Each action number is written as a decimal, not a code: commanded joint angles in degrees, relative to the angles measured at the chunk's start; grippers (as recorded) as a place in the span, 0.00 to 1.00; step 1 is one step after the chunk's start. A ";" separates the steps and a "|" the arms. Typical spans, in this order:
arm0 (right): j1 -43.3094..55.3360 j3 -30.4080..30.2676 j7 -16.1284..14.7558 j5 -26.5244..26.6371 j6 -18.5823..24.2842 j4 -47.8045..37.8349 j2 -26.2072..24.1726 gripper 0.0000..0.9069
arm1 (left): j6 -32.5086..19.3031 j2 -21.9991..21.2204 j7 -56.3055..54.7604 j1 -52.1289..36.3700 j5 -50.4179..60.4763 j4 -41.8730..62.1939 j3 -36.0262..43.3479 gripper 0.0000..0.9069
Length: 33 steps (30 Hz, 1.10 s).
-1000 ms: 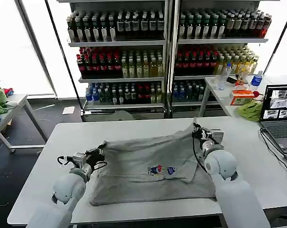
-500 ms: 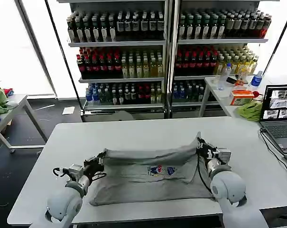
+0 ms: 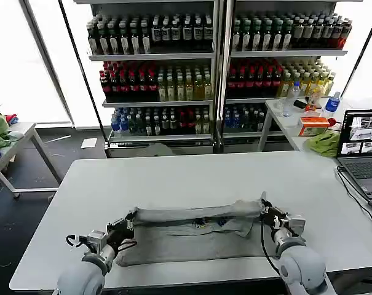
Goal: Fold and organize the clothes.
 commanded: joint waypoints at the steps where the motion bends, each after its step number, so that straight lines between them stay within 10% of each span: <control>1: -6.33 0.59 0.39 -2.08 0.02 2.13 0.73 0.00 | -0.07 -0.69 0.53 2.64 1.06 -0.69 0.06 0.01; 14: -6.73 0.09 1.18 -7.03 1.13 -2.12 1.87 0.00 | -0.03 -0.59 1.00 2.75 2.27 -0.18 -0.04 0.01; 15: -6.73 0.08 1.20 -7.08 1.14 -2.29 1.94 0.00 | -0.03 -0.62 1.02 2.74 2.36 -0.21 -0.03 0.10; 16: -6.77 0.09 1.17 -7.52 1.16 -2.42 2.04 0.00 | -0.03 -0.73 0.98 2.70 2.47 -0.35 0.03 1.00; 17: -6.85 0.10 1.04 -8.10 1.16 -2.30 2.15 0.12 | 0.03 -0.86 0.83 2.67 2.55 -0.55 0.10 1.00; 18: -7.03 0.04 0.93 -8.20 1.04 -1.99 2.14 0.81 | 0.08 -0.94 0.79 2.61 2.58 -0.69 0.14 1.00; 19: -7.20 -0.02 0.76 -8.41 0.87 -1.73 2.09 1.00 | 0.06 -0.98 0.75 2.54 2.62 -0.76 0.21 1.00; 33: -7.70 5.21 1.08 -6.22 0.62 8.83 1.39 1.00 | 0.71 -1.98 -1.40 3.71 2.12 -7.13 -2.09 1.00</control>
